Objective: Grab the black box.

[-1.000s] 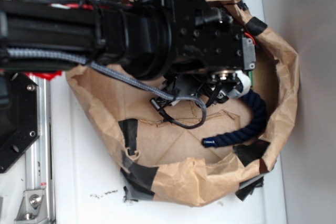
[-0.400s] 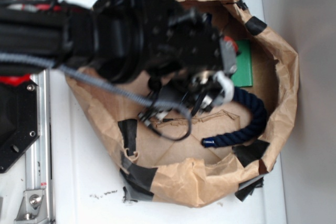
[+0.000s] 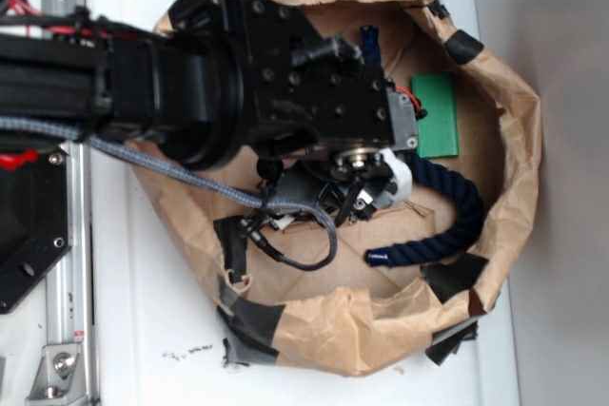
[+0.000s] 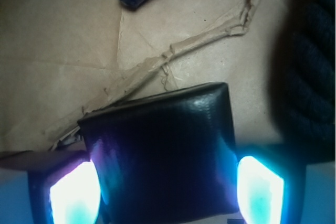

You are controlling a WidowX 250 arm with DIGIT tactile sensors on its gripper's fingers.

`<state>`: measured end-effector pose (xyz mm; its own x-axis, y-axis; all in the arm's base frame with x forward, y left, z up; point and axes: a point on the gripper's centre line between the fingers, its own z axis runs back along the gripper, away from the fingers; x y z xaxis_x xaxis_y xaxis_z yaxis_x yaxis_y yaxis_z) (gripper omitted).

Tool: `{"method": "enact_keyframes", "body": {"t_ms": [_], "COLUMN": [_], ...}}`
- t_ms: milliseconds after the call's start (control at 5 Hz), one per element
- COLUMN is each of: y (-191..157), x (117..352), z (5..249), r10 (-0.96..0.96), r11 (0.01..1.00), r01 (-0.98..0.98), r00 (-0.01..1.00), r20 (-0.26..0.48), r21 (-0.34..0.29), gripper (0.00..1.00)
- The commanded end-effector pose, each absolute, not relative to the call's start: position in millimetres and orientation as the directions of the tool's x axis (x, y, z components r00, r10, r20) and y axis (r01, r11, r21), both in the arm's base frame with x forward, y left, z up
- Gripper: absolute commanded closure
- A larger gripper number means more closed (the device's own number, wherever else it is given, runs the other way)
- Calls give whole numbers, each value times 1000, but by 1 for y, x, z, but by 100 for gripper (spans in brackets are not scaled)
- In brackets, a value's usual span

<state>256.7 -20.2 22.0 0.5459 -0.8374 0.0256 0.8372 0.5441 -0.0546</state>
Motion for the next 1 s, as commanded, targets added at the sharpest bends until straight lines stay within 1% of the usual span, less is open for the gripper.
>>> {"method": "enact_keyframes", "body": {"t_ms": [0, 200, 400, 600, 800], "y": [-46, -44, -43, -33, -16], "x": [256, 252, 251, 252, 249], "z": [-10, -15, -6, 18, 68], "r10": [-940, -917, -907, -867, -782], "r11": [336, 392, 418, 495, 623], "r01": [940, 920, 908, 868, 779], "r00": [332, 388, 416, 496, 620], "r20": [-75, -95, -69, -40, 70], "r21": [-50, -21, -11, 38, 64], "gripper": [0, 100, 100, 100, 100]}}
